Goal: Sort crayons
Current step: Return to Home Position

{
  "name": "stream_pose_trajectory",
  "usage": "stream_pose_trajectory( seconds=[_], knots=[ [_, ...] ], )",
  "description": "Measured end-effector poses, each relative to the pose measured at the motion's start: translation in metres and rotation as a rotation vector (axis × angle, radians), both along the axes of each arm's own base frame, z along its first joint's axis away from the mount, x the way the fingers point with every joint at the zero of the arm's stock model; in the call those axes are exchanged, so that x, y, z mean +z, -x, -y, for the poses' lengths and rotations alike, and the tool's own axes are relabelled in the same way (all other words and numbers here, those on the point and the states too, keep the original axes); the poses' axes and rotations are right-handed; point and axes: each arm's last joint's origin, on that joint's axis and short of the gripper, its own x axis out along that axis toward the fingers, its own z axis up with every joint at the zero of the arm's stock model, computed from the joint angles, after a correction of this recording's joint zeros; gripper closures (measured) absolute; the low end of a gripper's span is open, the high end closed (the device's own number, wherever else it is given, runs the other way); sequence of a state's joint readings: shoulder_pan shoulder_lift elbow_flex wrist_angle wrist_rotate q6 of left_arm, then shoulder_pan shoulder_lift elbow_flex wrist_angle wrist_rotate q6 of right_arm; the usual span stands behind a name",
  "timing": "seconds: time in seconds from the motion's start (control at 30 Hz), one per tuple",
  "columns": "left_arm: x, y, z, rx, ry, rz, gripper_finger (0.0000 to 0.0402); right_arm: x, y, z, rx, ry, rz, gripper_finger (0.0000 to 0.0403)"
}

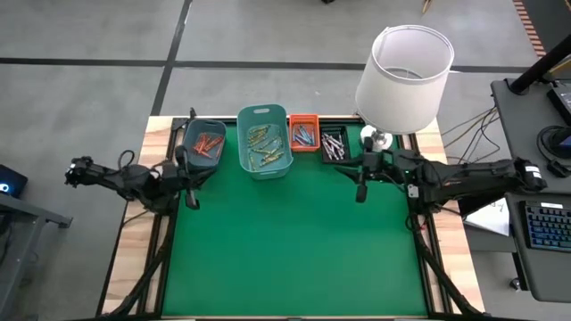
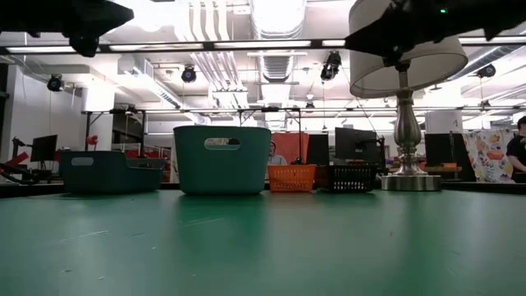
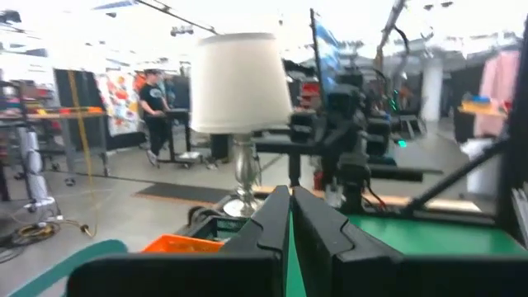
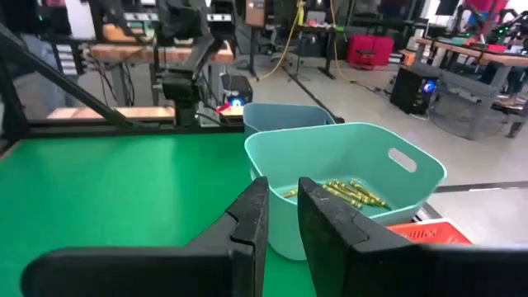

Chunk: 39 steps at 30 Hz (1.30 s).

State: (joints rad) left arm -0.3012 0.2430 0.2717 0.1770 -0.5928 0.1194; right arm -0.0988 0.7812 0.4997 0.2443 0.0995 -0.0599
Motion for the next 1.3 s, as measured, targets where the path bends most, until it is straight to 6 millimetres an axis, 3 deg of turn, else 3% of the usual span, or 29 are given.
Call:
stream_pose_trajectory(
  seconds=[0.37,0.7,1.17,1.3],
  knots=[
    [-0.006,0.027,-0.015,0.09,0.023,0.07,0.0402,-0.009,0.043,-0.004,0.001,-0.007,0.083,0.0346],
    [-0.02,0.023,-0.015,0.102,0.059,0.015,0.0402,-0.018,0.086,-0.008,-0.006,-0.018,0.23,0.0346],
    [-0.07,0.005,-0.011,0.08,0.142,0.022,0.0401,-0.046,0.11,-0.011,-0.005,-0.017,0.289,0.0346],
    [-0.072,0.004,-0.01,0.052,0.157,0.014,0.0401,-0.054,0.106,-0.01,-0.005,-0.019,0.251,0.0346]
  ],
)
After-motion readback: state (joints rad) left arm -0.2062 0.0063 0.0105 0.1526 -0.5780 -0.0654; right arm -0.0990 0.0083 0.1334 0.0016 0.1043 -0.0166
